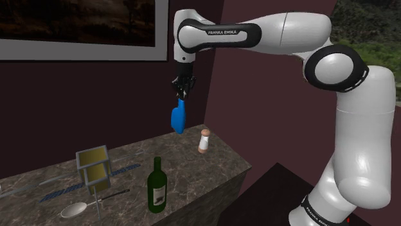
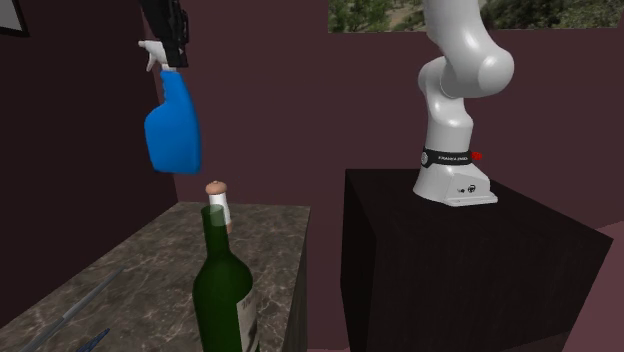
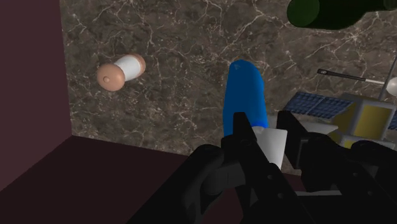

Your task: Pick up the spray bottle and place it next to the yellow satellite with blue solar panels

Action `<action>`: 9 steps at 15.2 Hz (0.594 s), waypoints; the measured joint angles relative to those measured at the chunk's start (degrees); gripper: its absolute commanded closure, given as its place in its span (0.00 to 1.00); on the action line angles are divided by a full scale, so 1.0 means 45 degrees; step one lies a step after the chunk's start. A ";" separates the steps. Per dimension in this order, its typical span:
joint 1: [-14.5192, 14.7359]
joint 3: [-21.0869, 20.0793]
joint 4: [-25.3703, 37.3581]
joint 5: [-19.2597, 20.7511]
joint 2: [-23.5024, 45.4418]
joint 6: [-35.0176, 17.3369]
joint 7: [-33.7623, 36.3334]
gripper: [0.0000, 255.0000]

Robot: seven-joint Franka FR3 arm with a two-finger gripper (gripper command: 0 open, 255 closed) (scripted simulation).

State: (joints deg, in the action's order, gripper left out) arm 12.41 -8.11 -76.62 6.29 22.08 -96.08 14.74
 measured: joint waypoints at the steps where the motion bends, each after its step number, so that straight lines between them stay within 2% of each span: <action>1: 0.0245 -0.0058 0.0993 0.0089 0.0610 0.0400 0.0236 1.00; 2: 0.0477 -0.0122 0.1432 0.0145 0.0953 0.0518 0.0497 1.00; 5: 0.1153 -0.0198 0.4166 0.0368 0.2596 0.1650 0.0986 1.00; 7: 0.1289 -0.0209 0.4414 0.0407 0.2911 0.1597 0.1117 1.00; 9: 0.1289 -0.0216 0.4021 0.0407 0.2866 0.1256 0.1186 1.00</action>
State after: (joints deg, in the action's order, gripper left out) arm 18.22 -9.08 -58.52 8.13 34.98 -90.43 20.08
